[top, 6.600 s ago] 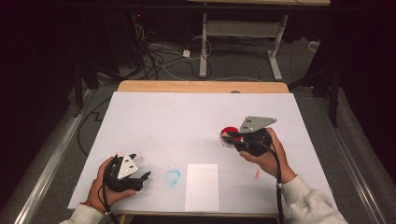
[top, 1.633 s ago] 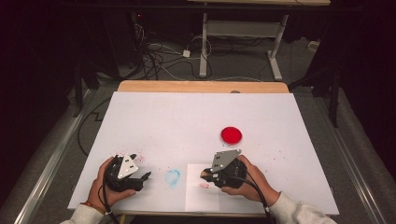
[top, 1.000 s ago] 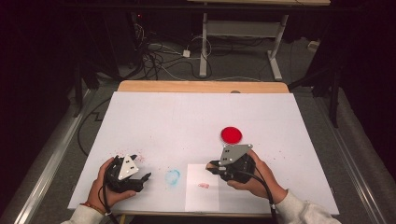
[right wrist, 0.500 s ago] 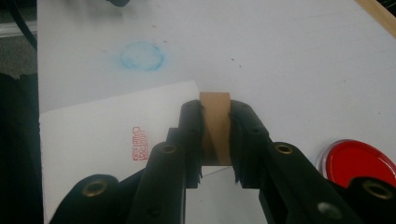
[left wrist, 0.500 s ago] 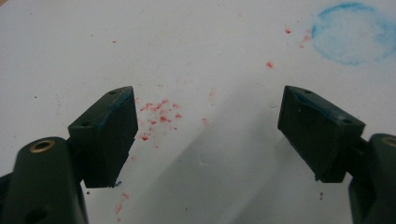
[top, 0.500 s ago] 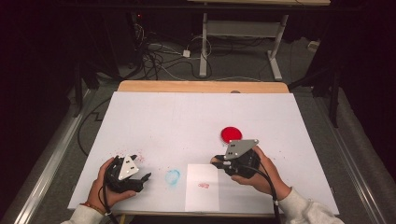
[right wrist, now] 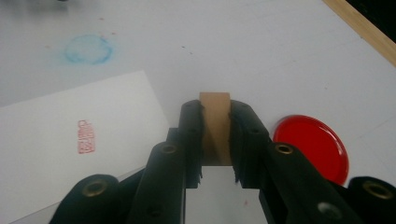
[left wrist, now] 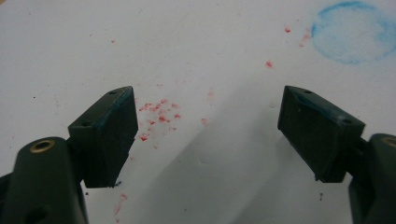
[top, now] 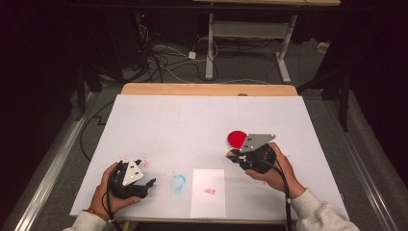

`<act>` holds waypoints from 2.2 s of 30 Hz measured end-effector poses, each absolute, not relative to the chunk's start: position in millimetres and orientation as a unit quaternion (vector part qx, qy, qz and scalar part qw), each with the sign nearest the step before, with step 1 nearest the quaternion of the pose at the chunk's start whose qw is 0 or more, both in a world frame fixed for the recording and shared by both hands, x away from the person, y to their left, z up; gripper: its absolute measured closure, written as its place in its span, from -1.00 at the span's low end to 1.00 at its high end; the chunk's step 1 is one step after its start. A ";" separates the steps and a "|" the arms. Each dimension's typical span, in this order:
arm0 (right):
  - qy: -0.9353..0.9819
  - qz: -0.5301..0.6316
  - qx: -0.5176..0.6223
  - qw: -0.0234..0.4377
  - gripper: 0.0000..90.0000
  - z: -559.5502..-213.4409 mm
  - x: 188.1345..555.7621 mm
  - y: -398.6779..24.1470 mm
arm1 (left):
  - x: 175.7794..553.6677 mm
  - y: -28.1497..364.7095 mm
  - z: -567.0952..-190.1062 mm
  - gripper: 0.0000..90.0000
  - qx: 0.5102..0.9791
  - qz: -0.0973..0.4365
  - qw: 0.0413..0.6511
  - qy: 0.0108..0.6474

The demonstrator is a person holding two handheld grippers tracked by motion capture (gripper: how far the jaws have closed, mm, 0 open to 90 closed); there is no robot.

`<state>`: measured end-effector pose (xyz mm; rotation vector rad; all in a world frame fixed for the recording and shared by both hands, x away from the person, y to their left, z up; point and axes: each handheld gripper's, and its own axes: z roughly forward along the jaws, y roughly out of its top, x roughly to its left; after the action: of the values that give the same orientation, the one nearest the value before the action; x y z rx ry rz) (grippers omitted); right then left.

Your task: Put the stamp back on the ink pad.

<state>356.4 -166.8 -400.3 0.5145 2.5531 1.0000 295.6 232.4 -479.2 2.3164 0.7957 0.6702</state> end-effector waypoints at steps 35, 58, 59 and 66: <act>0.892 0.295 0.287 0.184 0.69 -430.2 435.6 -177.2 | 296.4 231.2 -480.1 -0.56 0.870 0.250 0.300 0.302; 0.895 0.258 0.306 0.195 0.69 -443.8 448.5 -168.6 | 297.1 230.5 -482.0 -0.56 0.873 0.246 0.294 0.301; 0.895 0.259 0.308 0.193 0.69 -444.1 448.7 -168.9 | 297.1 230.5 -482.1 -0.56 0.873 0.245 0.294 0.301; 0.893 0.263 0.310 0.193 0.68 -444.6 449.4 -170.1 | 296.9 231.1 -482.0 -0.56 0.873 0.245 0.295 0.300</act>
<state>449.4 -170.1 -444.6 0.8692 2.5067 0.7380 296.9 231.1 -482.0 2.3246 0.7992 0.6529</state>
